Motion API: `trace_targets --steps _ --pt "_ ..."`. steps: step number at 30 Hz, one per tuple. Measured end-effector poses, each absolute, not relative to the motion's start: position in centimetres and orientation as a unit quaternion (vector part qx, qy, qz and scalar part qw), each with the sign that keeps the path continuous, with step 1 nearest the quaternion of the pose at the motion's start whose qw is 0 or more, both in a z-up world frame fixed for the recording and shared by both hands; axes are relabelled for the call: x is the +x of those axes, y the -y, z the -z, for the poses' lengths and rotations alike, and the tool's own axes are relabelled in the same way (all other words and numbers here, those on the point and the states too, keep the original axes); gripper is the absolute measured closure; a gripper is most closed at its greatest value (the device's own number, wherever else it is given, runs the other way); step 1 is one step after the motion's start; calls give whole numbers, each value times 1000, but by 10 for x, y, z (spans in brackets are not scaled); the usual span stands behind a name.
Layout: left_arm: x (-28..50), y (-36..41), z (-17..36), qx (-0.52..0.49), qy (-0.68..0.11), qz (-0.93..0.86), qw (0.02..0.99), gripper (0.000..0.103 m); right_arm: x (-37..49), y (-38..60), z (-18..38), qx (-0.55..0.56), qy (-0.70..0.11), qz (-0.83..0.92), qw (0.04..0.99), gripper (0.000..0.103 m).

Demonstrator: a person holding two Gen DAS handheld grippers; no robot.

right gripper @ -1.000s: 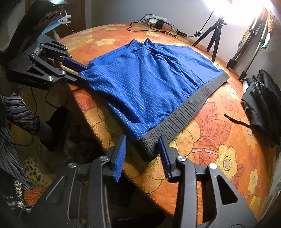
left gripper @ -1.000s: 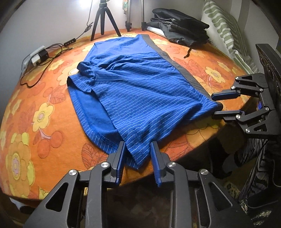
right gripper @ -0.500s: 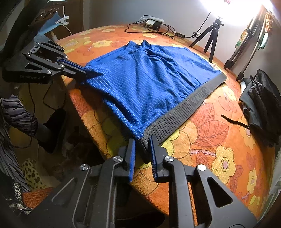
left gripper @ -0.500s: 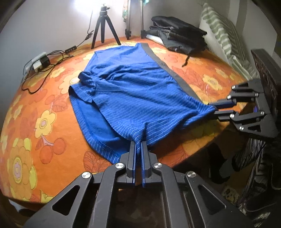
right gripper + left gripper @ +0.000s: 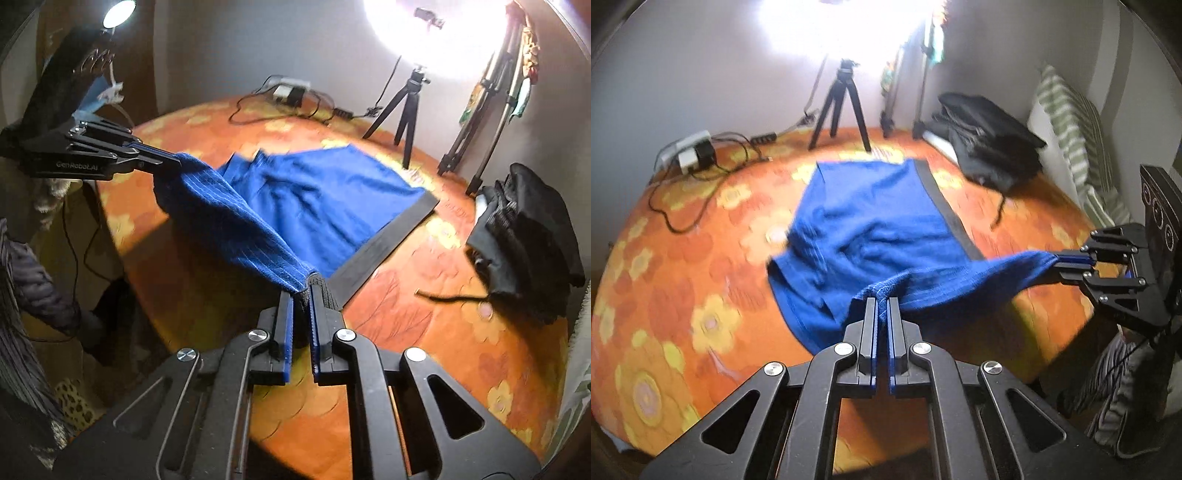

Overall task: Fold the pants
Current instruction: 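Lift the leg hems and fold them over onto the grey waistband with both grippers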

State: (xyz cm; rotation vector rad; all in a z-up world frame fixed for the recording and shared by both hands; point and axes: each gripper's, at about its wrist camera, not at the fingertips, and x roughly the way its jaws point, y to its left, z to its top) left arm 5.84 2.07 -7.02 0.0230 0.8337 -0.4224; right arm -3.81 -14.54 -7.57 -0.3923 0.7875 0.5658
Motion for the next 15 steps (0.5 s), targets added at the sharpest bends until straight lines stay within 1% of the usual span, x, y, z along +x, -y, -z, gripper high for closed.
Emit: trace_targets --steps 5,15 --pt "93 -22 58 3 -386 198 901 101 -9 148 61 -182 -363 -265 875 95" --pt "160 -17 61 -19 -392 198 898 101 59 155 55 -166 -369 -255 878 96"
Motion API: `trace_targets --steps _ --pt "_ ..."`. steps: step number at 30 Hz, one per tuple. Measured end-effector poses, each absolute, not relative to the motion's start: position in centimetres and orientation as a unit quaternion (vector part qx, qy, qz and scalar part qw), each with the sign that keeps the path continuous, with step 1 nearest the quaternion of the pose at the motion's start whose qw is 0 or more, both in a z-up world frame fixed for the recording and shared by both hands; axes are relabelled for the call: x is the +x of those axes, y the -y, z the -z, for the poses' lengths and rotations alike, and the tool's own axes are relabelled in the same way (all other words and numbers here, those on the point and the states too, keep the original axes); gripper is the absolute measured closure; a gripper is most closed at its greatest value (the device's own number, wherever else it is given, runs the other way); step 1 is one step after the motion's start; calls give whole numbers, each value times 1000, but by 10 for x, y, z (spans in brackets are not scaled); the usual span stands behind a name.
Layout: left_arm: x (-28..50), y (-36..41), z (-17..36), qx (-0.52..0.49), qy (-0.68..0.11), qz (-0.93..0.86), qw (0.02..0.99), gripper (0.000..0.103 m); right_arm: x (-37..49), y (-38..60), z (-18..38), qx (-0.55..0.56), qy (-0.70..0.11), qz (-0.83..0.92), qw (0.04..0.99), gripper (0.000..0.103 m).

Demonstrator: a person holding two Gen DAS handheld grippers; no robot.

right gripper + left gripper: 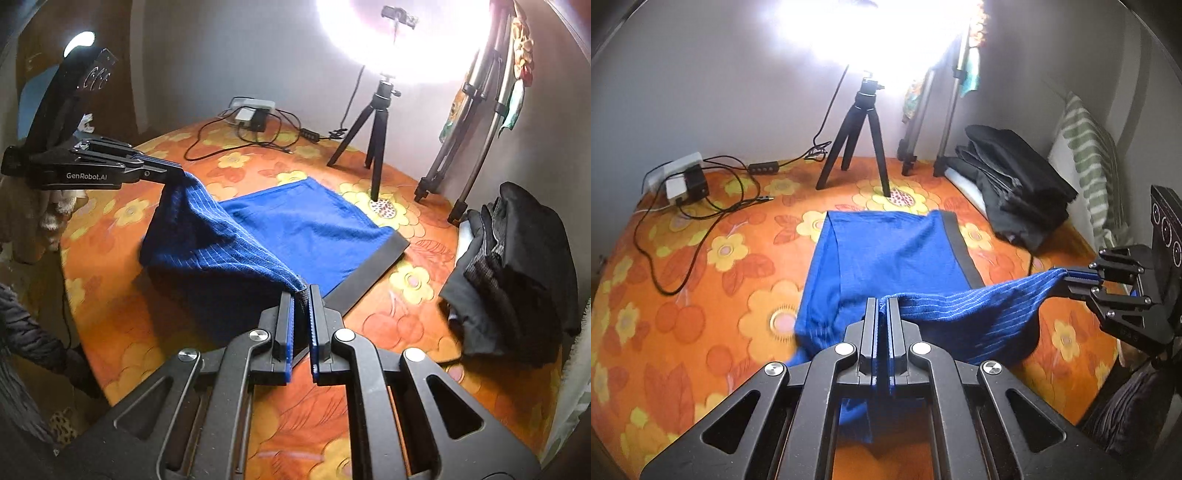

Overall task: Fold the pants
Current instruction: 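Lift the leg hems and fold them over onto the grey waistband with both grippers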

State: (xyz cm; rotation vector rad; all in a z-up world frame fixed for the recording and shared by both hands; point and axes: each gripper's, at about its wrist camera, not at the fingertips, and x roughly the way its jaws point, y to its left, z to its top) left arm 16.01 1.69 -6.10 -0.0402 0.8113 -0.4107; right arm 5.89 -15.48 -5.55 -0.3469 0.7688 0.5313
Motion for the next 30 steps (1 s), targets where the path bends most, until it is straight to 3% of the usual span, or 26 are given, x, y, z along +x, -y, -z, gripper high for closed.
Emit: trace_targets --steps 15,17,21,25,30 --pt "240 -21 86 -46 -442 202 873 100 163 171 109 -121 -441 -242 856 96" --pt "234 -22 94 -41 -457 206 864 94 166 171 116 -125 -447 -245 851 96" --pt "226 -14 106 -20 -477 220 851 94 159 173 123 -131 -453 -251 846 96" --pt "223 7 115 11 -476 232 848 77 153 177 124 -129 -456 -251 844 96" --pt "224 30 133 64 -485 225 843 77 146 179 125 -135 -457 -248 844 96"
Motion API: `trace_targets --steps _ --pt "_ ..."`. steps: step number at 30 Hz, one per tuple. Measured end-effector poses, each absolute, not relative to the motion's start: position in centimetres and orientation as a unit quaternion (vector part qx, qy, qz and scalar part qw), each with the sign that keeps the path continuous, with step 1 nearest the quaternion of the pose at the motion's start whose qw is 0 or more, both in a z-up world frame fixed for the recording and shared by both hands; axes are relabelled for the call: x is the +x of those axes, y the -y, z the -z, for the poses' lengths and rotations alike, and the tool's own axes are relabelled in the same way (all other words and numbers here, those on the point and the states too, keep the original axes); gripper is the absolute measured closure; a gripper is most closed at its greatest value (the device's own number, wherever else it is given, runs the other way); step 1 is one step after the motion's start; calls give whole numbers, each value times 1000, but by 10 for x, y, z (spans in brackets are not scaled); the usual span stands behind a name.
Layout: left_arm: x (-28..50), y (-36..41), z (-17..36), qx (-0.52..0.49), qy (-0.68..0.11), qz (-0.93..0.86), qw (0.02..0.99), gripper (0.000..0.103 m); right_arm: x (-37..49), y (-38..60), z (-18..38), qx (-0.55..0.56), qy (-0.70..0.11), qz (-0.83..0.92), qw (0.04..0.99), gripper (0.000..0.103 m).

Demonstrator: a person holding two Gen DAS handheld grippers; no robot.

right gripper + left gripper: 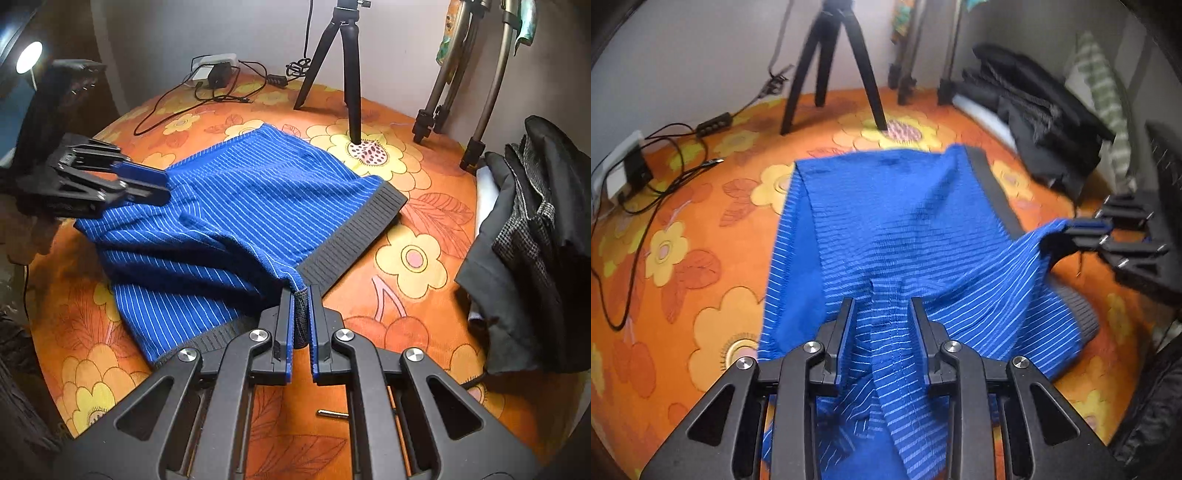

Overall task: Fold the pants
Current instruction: 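Lift the leg hems and fold them over onto the grey waistband with both grippers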

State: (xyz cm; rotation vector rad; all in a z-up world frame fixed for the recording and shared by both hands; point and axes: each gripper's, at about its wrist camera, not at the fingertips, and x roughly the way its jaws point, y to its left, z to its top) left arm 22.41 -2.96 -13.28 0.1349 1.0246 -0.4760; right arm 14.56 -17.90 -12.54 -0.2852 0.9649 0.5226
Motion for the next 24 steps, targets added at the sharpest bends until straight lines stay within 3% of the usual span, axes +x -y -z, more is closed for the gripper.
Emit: trace_targets --steps 6,7,8,11,24 --pt "223 38 140 98 -471 214 850 77 143 176 127 -141 -455 -250 843 96" --pt "222 38 140 101 -466 213 853 91 143 176 128 -143 -455 -250 843 96" --pt "221 39 140 104 -462 212 855 98 143 176 129 -143 -456 -249 842 96" --pt "217 38 136 106 -444 211 864 101 142 175 130 -146 -455 -248 843 96" --pt "230 1 66 22 -367 198 909 102 146 171 108 -146 -434 -256 851 96"
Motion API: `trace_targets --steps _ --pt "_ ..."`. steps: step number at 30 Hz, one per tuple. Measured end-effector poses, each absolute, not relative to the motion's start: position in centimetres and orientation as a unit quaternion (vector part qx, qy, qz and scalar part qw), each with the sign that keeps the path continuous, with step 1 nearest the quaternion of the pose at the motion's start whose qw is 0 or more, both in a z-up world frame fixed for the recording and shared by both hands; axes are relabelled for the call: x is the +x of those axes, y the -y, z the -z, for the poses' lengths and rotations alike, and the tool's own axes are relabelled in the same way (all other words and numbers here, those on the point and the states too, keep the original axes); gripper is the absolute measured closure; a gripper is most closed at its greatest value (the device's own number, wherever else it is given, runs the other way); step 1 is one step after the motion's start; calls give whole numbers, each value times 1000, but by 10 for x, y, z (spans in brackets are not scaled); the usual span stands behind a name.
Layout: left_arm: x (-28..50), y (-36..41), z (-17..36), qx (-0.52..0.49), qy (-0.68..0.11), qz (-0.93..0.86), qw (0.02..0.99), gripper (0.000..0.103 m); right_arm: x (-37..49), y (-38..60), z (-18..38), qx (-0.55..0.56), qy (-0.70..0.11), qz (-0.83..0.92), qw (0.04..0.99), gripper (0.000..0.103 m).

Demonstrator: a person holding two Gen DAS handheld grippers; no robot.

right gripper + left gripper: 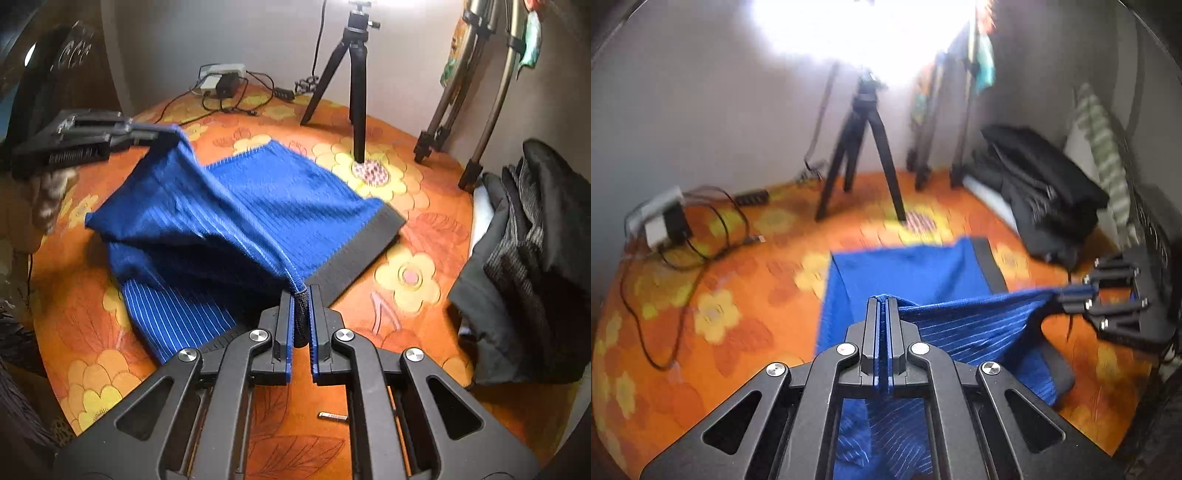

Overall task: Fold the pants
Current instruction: 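Lift the leg hems and fold them over onto the grey waistband with both grippers, then open both grippers and release the folded shorts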

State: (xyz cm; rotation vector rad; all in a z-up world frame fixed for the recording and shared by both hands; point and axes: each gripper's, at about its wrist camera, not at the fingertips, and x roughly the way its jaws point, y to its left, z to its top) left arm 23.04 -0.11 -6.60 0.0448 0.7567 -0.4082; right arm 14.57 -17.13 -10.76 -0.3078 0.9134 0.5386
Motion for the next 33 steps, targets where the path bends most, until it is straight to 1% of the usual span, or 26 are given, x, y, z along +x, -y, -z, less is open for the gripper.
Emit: trace_targets --steps 6,11,20,27,29,30,31,32,33 --pt "268 1 52 8 -354 191 915 102 177 164 91 -151 -423 -256 856 96" --pt "298 10 69 14 -379 188 906 102 213 168 91 -144 -432 -245 856 96" --pt "335 33 113 37 -410 184 893 102 270 185 120 -138 -469 -220 844 96" --pt "356 34 128 48 -414 156 896 102 293 186 142 -146 -487 -210 835 96" --pt "361 33 130 53 -413 141 898 98 296 185 145 -146 -489 -203 835 95" --pt "363 32 129 50 -414 135 899 98 297 186 146 -143 -491 -201 836 95" --pt "364 30 129 49 -416 127 899 88 298 186 147 -143 -491 -199 836 91" --pt "365 27 127 44 -417 125 899 79 298 186 147 -143 -492 -195 837 78" --pt "364 24 125 39 -415 122 901 75 298 188 147 -147 -490 -185 839 73"
